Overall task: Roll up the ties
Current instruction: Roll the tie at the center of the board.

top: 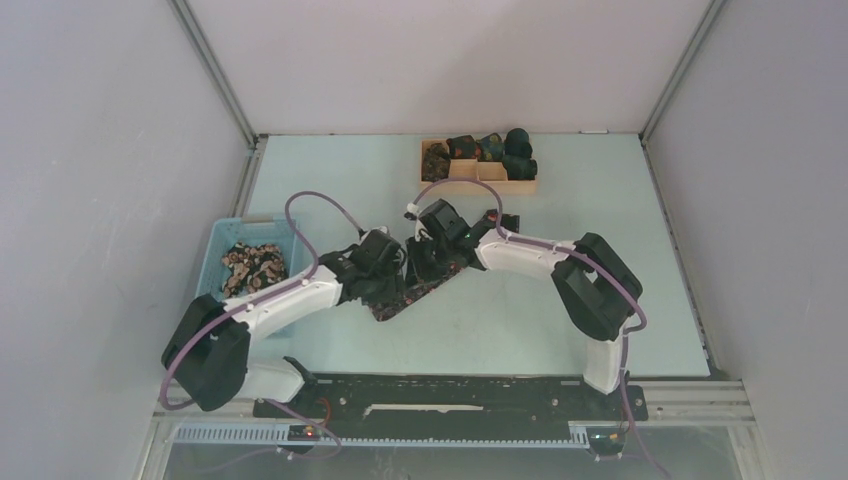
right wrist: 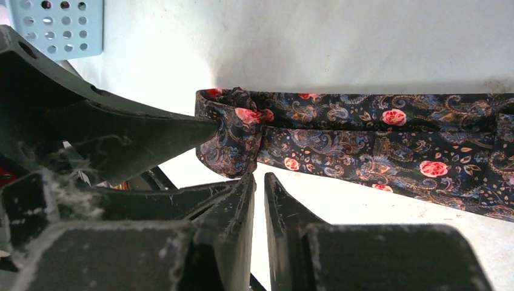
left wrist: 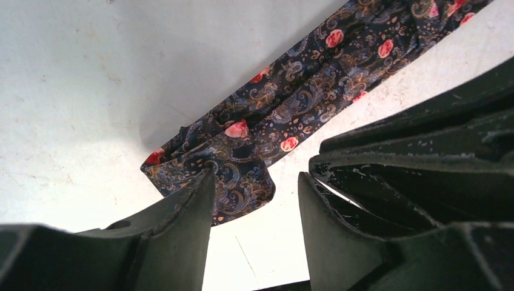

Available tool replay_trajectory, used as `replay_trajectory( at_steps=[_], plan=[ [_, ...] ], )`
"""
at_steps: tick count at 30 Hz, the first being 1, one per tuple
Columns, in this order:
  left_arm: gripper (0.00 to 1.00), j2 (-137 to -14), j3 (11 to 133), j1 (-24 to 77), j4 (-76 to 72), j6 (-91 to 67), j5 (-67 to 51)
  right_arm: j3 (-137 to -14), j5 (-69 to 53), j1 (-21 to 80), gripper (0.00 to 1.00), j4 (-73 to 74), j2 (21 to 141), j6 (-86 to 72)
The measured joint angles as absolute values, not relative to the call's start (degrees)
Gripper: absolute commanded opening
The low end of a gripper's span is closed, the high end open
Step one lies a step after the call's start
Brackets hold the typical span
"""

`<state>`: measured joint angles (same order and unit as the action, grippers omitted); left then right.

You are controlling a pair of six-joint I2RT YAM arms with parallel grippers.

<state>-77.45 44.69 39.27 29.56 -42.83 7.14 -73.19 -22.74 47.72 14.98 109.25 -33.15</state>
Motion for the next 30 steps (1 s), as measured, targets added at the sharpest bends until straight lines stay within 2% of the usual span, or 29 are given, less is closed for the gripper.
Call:
replay_trajectory(
  at_steps=[8, 20, 30],
  plan=[
    [0.68, -71.8, 42.9, 39.3, 28.8, -41.9, 7.1, -73.2, -22.6, 47.7, 0.22, 14.2, 108.3, -34.1],
    [0.67, -61.2, 41.8, 39.4, 30.4, -40.4, 8.7, -73.3, -21.3, 49.5, 0.27, 13.9, 107.1, -34.2],
    [0.67, -46.2, 31.6, 39.4, 31.0, -40.5, 14.7, -77.7, -20.6, 52.3, 0.26, 15.3, 109.3, -34.1]
  ],
)
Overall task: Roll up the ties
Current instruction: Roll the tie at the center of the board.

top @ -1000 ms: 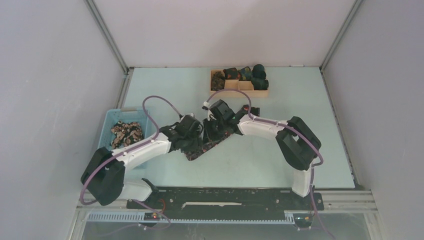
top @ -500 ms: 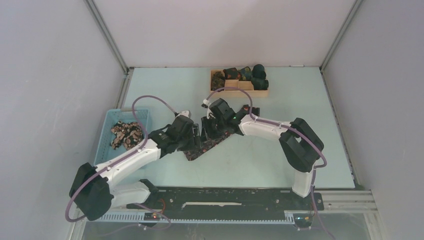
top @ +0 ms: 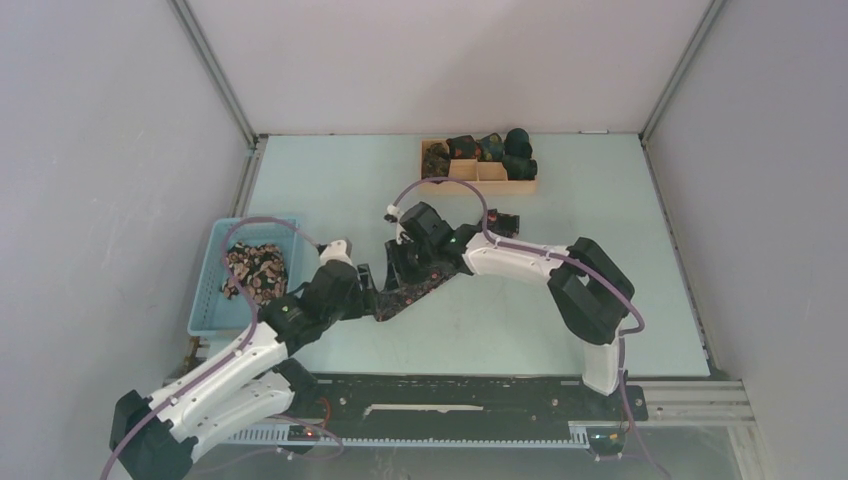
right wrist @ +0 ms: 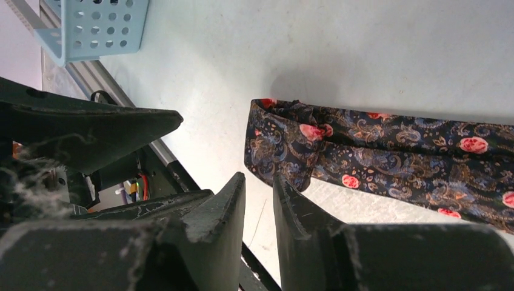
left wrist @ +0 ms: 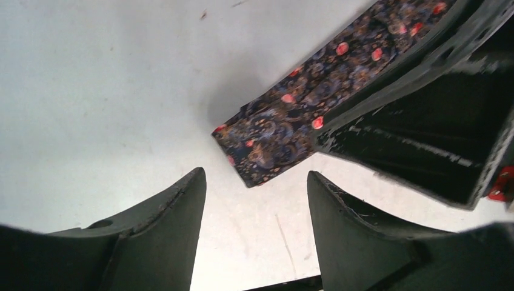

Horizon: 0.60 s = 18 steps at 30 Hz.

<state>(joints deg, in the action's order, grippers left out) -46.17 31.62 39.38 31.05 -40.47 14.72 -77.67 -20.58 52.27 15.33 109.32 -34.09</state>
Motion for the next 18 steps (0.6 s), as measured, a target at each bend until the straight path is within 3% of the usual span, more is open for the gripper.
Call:
replay_trajectory(
  at_steps=[18],
  plan=[
    [0.66, -37.3, 21.0, 39.4, 28.0, -44.8, 17.7, -80.5, -19.4, 53.0, 0.19, 18.8, 115.5, -33.3]
  ],
)
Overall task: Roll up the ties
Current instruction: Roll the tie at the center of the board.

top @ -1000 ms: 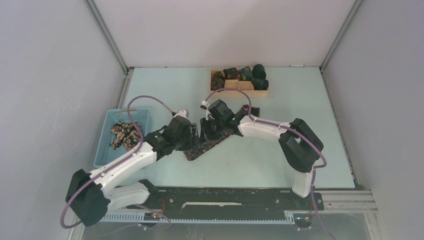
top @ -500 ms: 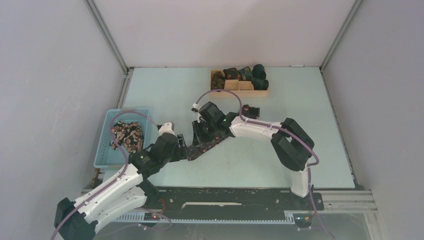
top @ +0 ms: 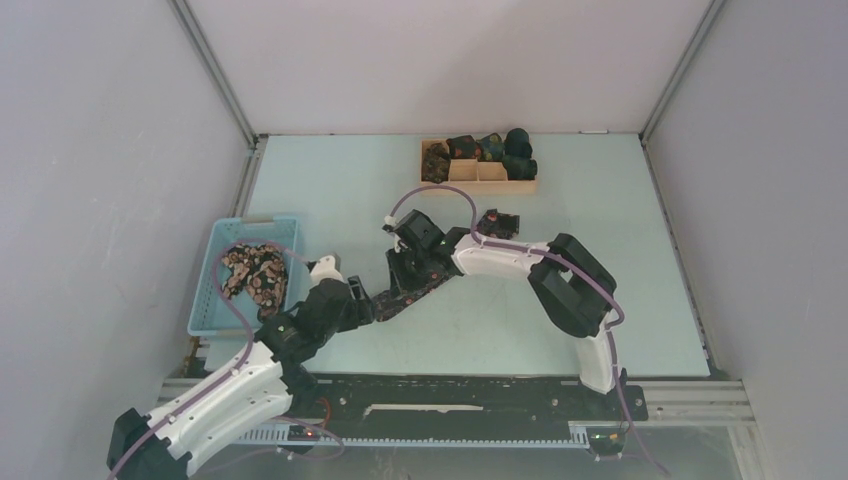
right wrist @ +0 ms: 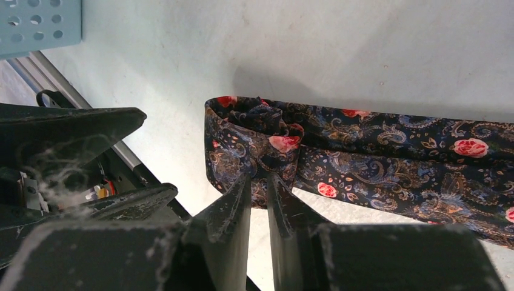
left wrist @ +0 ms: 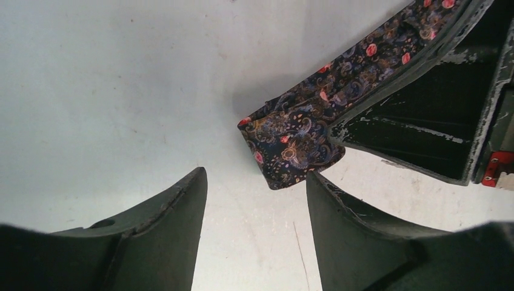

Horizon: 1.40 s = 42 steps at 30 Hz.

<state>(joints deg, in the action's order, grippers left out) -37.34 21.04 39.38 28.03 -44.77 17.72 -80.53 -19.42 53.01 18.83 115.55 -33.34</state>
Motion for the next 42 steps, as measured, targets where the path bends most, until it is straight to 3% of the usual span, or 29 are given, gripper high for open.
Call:
replay_trajectory(
  at_steps=[35, 42],
  plan=[
    [0.57, -43.3, 8.6, 31.7, 2.5, -57.6, 4.0, -78.8, -21.3, 51.4, 0.17, 15.6, 118.4, -32.8],
    [0.48, -48.8, 8.6, 31.5, -2.2, -58.9, 2.8, -78.8, -21.6, 51.2, 0.16, 15.4, 118.4, -32.8]
  ],
)
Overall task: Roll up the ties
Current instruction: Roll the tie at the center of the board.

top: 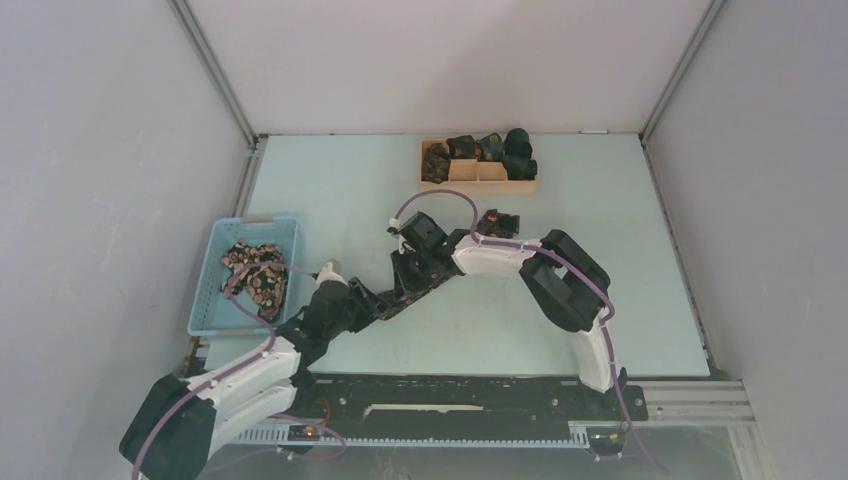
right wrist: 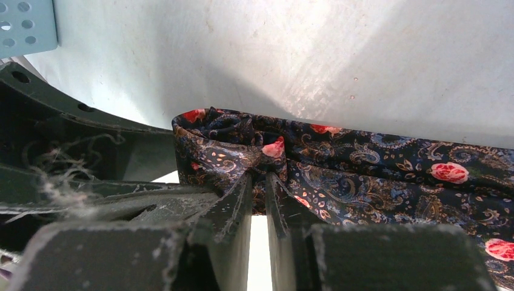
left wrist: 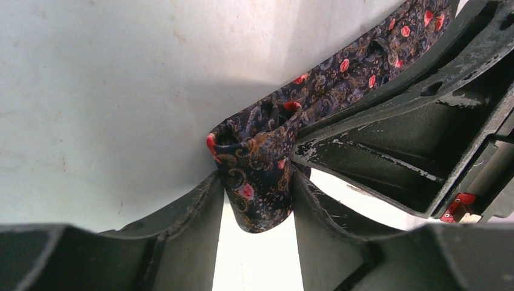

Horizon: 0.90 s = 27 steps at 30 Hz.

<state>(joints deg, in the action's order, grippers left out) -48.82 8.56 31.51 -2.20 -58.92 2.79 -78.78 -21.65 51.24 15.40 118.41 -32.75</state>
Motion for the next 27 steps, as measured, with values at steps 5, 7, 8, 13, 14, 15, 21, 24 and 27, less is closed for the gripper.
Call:
replay_trajectory(
  at_steps=[5, 7, 8, 13, 14, 15, 21, 24, 27],
  plan=[
    [0.18, -52.1, 8.5, 31.5, -5.6, -59.5, 2.2, -78.7, -21.6, 51.2, 0.16, 15.3, 118.4, -32.8],
    [0.07, -53.2, 8.6, 31.5, -6.3, -59.5, 2.0, -78.7, -21.7, 51.2, 0.16, 15.2, 118.4, -32.8],
    [0.05, -53.4, 8.6, 31.4, -6.6, -59.2, 1.8, -78.7, -21.8, 51.2, 0.16, 15.2, 118.4, -32.8],
    [0.0, -53.4, 10.6, 31.4, -3.4, -58.3, 1.9, -78.7, -22.0, 51.1, 0.16, 15.2, 118.4, -32.8],
    [0.0, -53.2, 11.5, 31.4, -1.8, -57.8, 2.1, -78.7, -22.1, 51.1, 0.17, 15.3, 118.4, -32.8],
    [0.0, -53.0, 12.3, 31.4, -0.2, -57.3, 2.4, -78.7, -22.0, 51.1, 0.17, 15.3, 118.4, -32.8],
    [0.0, -52.5, 18.5, 31.4, 10.2, -53.3, 4.9, -80.0, -22.0, 51.3, 0.17, 16.6, 118.4, -32.6],
    [0.0, -52.6, 21.3, 31.4, 14.2, -51.5, 6.0, -81.3, -22.0, 51.7, 0.17, 17.0, 118.4, -32.6],
    [0.0, -53.3, 23.5, 31.4, 17.3, -50.4, 6.5, -82.6, -22.0, 52.3, 0.17, 17.2, 118.4, -32.6]
  ],
)
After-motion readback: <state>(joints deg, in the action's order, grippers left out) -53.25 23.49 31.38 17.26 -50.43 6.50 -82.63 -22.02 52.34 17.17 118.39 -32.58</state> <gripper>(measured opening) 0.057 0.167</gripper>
